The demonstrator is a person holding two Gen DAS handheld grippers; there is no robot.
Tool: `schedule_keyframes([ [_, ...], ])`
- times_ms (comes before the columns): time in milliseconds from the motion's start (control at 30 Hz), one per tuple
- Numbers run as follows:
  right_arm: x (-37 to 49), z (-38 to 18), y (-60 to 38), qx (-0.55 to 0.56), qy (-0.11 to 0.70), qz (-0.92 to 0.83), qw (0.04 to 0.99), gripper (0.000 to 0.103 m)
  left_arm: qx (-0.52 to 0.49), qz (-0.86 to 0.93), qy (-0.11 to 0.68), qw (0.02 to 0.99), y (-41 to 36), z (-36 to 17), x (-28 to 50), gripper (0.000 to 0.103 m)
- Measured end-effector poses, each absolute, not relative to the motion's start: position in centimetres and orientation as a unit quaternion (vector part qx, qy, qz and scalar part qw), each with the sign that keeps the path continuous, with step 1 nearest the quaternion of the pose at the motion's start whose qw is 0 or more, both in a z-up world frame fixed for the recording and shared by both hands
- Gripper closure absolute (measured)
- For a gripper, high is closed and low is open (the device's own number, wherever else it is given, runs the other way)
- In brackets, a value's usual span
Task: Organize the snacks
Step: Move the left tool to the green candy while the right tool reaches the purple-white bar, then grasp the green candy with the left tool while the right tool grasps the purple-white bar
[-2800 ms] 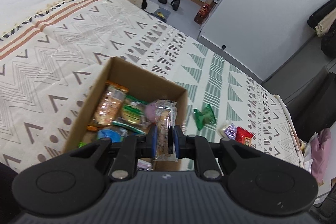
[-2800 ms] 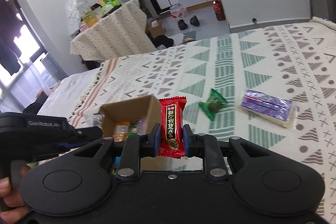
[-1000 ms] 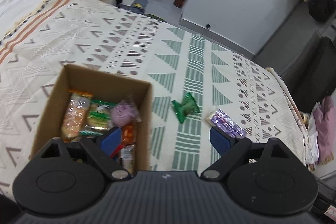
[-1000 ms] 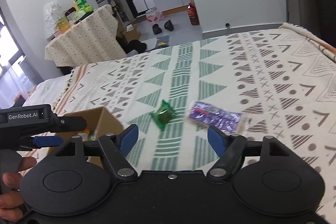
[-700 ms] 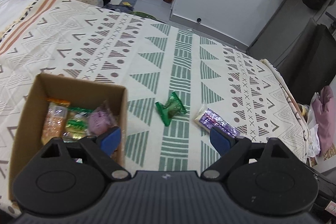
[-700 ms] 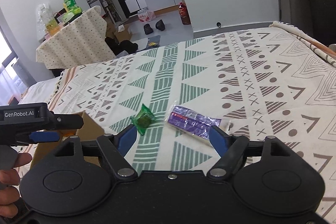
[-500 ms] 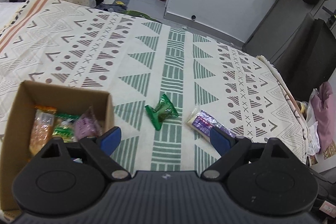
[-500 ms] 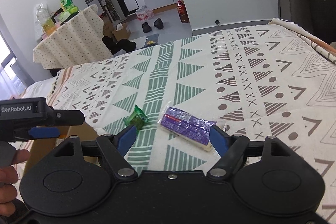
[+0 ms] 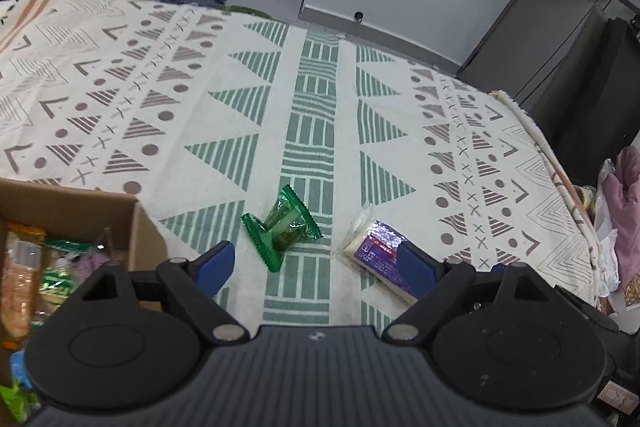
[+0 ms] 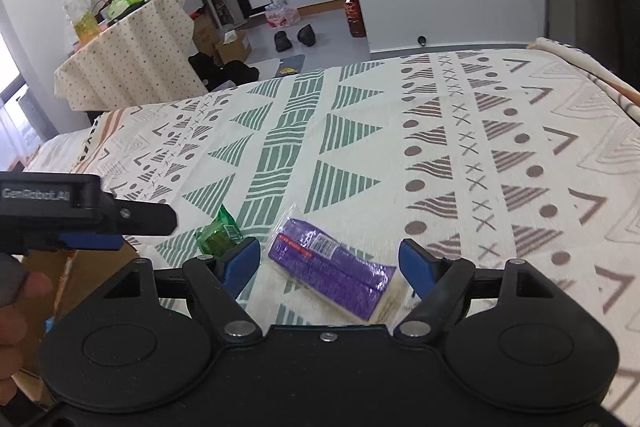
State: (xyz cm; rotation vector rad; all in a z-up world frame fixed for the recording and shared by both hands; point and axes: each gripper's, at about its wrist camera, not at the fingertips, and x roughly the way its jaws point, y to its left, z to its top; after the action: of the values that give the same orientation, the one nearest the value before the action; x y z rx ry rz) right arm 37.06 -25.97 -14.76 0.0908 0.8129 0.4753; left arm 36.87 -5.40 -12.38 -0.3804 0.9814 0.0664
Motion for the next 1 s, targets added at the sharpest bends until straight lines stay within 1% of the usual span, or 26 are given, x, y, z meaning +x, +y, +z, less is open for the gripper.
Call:
schedule_keyframes([
  [167, 38.3, -16.1, -25.5, 0.056, 0.394, 0.242, 0.885, 0.028, -0.18, 0.035, 0.478, 0.859, -5.4, -14.3, 38.4, 0.017],
  [333, 39.1, -17.3, -24.2, 0.038, 0.402, 0.253, 0.879, 0.028, -0.176, 0.041, 0.486, 0.855, -5.1, -15.6, 39.7, 0.017],
  [433, 39.7, -18.1, -24.1, 0.043, 0.419, 0.247, 0.873, 0.028, -0.172, 0.042, 0.491, 0.853, -5.1, -16.4, 40.4, 0.017],
  [533, 39.7, -18.8, -23.8, 0.026, 0.435, 0.253, 0.864, 0.032, -0.155, 0.041, 0.497, 0.853, -5.5, -17.3, 41.0, 0.017],
  [633, 39.7, -20.0, -23.8, 0.027, 0.479, 0.251, 0.841, 0.034, -0.153, 0.047, 0.502, 0.85, -5.5, -18.2, 41.5, 0.017],
  [700, 39.3, -20.2, -23.6, 0.011, 0.477, 0.255, 0.841, 0.034, -0.15, 0.055, 0.504, 0.849, -5.5, -18.8, 41.8, 0.017],
  [800, 39.1, -20.1, -23.5, 0.004, 0.477, 0.25, 0.843, 0.044, -0.149, 0.065, 0.505, 0.848, -5.5, -19.6, 42.0, 0.017],
  [833, 39.1, -20.1, -23.6, 0.007, 0.478, 0.251, 0.842, 0.052, -0.15, 0.07, 0.504, 0.848, -5.4, -19.8, 42.0, 0.018],
  [867, 39.0, -20.1, -23.7, 0.008, 0.478, 0.251, 0.841, 0.059, -0.153, 0.074, 0.503, 0.847, -5.4, -19.9, 41.9, 0.022],
  [900, 39.0, -20.1, -23.7, 0.009, 0.48, 0.252, 0.84, 0.06, -0.157, 0.078, 0.501, 0.848, -5.3, -20.0, 41.9, 0.027],
  [933, 39.0, -20.1, -23.8, 0.01, 0.48, 0.253, 0.84, 0.062, -0.159, 0.082, 0.499, 0.848, -5.2, -20.0, 41.9, 0.031],
  [1000, 39.0, -20.1, -23.9, 0.011, 0.482, 0.253, 0.839, 0.065, -0.162, 0.086, 0.495, 0.849, -5.2, -20.0, 41.8, 0.049],
])
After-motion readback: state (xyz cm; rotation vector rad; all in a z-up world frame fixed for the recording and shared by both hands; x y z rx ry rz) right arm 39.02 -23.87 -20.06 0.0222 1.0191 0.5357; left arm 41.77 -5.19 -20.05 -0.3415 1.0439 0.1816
